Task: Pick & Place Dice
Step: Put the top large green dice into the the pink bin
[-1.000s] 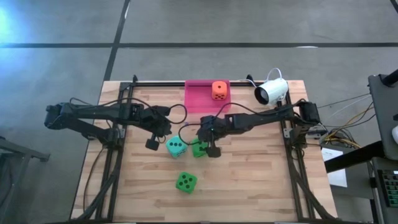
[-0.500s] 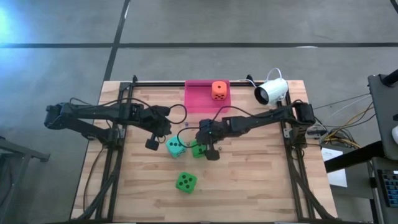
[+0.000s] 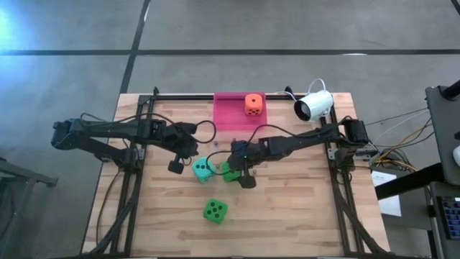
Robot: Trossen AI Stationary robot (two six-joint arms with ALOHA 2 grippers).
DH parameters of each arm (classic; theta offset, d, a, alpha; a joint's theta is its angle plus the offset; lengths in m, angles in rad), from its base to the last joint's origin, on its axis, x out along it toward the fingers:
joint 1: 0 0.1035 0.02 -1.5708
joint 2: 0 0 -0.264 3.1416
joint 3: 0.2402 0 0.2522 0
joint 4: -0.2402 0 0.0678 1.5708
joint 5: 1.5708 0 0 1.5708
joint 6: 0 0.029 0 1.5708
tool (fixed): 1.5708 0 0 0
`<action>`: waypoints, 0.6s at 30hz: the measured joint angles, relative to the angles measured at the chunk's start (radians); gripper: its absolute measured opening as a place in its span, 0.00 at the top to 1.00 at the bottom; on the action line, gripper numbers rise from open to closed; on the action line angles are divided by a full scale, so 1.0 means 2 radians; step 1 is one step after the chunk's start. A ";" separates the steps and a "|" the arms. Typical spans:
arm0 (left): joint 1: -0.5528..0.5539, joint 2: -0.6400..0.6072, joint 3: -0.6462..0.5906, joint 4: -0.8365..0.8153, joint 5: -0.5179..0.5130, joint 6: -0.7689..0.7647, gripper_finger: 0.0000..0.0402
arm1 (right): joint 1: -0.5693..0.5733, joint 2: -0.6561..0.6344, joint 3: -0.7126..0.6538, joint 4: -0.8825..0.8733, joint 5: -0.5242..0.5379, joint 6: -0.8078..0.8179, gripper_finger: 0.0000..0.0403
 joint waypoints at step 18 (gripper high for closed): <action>0.000 0.000 0.000 0.000 0.000 -0.001 0.98 | -0.001 0.000 0.001 -0.010 0.026 0.001 0.06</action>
